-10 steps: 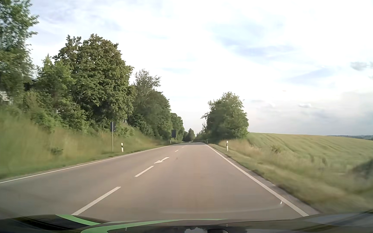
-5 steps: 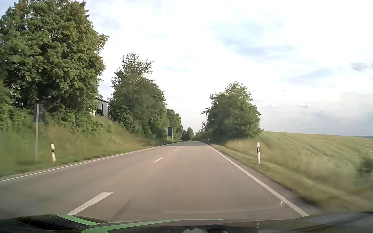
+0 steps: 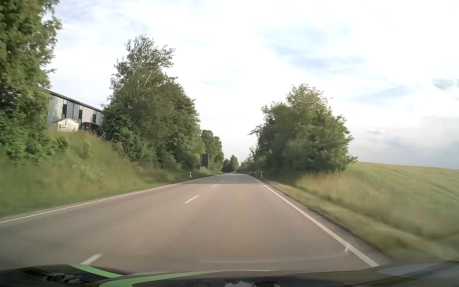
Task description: Follow the waypoints while adhering to traffic rules and regulations
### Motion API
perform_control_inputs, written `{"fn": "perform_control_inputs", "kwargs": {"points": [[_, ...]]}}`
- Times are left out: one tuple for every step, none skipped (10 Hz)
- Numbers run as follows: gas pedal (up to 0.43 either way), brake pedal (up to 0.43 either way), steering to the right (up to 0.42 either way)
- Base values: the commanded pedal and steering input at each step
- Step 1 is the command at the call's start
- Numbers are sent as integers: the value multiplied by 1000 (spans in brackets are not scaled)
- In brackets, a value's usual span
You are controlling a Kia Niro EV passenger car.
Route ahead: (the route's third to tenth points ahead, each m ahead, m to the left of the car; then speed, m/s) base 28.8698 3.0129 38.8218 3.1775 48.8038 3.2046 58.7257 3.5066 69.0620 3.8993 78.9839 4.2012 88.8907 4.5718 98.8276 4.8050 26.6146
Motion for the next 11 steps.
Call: {"fn": "perform_control_inputs", "kwargs": {"points": [[0, 0, 1], [0, 0, 1], [0, 0, 1], [0, 0, 1], [0, 0, 1], [0, 0, 1], [0, 0, 1], [0, 0, 2], [0, 0, 2], [0, 0, 2], [0, 0, 2]]}}
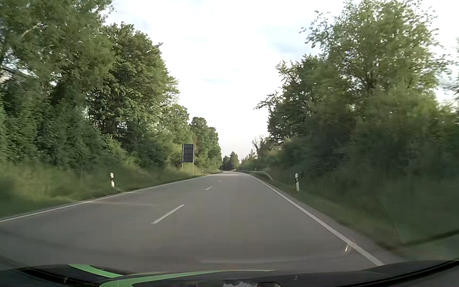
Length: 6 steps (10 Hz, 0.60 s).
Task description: Follow the waypoints while adhering to traffic rules and regulations
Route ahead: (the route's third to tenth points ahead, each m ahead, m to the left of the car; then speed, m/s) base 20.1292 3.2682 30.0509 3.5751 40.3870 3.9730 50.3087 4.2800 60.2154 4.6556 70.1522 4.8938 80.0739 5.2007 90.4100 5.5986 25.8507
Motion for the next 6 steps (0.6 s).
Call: {"fn": "perform_control_inputs", "kwargs": {"points": [[0, 0, 2], [0, 0, 2], [0, 0, 2], [0, 0, 2], [0, 0, 2], [0, 0, 1]]}}
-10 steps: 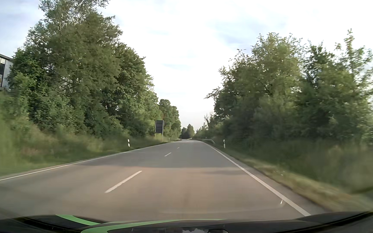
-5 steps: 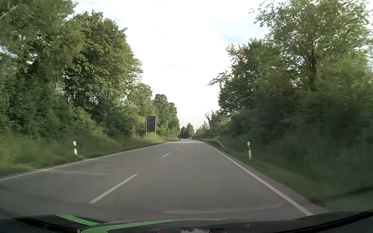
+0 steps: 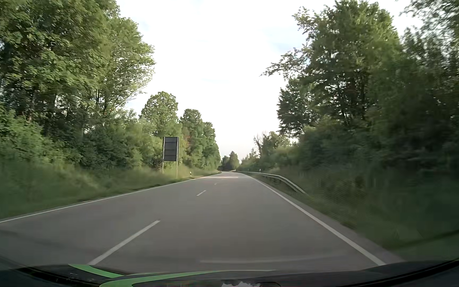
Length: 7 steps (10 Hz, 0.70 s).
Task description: Follow the waypoints while adhering to traffic rules and regulations
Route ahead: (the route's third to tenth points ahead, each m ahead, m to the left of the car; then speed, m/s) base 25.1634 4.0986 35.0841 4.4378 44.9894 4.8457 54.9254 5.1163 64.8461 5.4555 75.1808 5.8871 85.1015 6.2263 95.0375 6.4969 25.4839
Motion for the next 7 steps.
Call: {"fn": "perform_control_inputs", "kwargs": {"points": [[157, 0, 1], [197, 0, 1], [197, 0, 1], [197, 0, 1], [197, 0, 0], [209, 0, 0], [209, 0, 0]]}}
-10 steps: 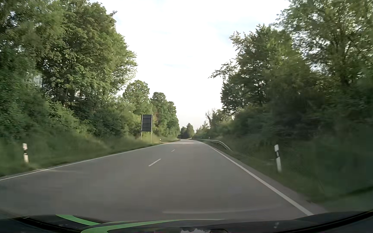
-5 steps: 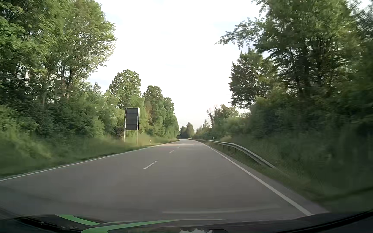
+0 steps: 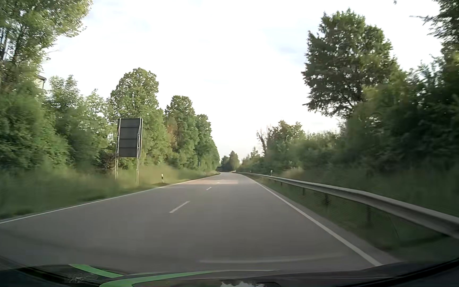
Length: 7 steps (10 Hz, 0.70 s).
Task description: Follow the waypoints while adhering to traffic rules and regulations
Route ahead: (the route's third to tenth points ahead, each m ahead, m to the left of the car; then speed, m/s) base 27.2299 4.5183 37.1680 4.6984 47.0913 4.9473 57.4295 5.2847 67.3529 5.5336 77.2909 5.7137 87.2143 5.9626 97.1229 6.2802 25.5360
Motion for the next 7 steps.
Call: {"fn": "perform_control_inputs", "kwargs": {"points": [[209, 0, 0], [209, 0, 0], [209, 0, 0], [209, 0, -2], [209, 0, -3], [209, 0, -3], [209, 0, -3]]}}
